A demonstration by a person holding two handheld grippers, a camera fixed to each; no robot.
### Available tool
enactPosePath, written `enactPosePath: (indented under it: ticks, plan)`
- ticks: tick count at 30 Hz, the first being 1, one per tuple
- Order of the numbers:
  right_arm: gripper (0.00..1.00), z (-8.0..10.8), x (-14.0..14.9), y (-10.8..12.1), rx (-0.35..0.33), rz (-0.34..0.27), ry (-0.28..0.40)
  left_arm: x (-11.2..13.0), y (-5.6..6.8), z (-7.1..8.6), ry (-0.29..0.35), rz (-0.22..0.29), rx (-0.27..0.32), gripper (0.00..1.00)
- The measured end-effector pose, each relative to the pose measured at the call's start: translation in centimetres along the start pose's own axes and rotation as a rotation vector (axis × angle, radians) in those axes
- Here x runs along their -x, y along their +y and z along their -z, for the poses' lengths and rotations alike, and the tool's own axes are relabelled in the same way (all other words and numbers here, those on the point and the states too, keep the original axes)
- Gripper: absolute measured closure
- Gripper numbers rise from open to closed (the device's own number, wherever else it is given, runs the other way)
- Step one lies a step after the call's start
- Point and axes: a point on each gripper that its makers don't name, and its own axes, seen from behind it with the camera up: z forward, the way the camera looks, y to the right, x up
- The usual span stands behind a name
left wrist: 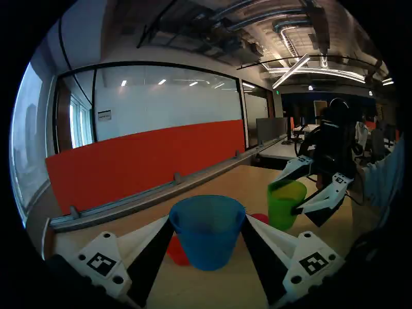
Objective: Pour water
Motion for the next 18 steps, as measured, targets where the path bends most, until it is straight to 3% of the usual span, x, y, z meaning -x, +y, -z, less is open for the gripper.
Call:
enactPosePath:
  ticks: [6,18]
  plan:
    - [0.08,0.5,0.3,0.8,0.016,-0.009,-0.02,2.6,0.1,-0.2,-0.044,0.012,0.006,0.12]
    - [0.08,1.1,2.8,1.3,0.009,-0.024,-0.101,7.1,1.5,-0.8,-0.143,0.016,0.047,0.12]
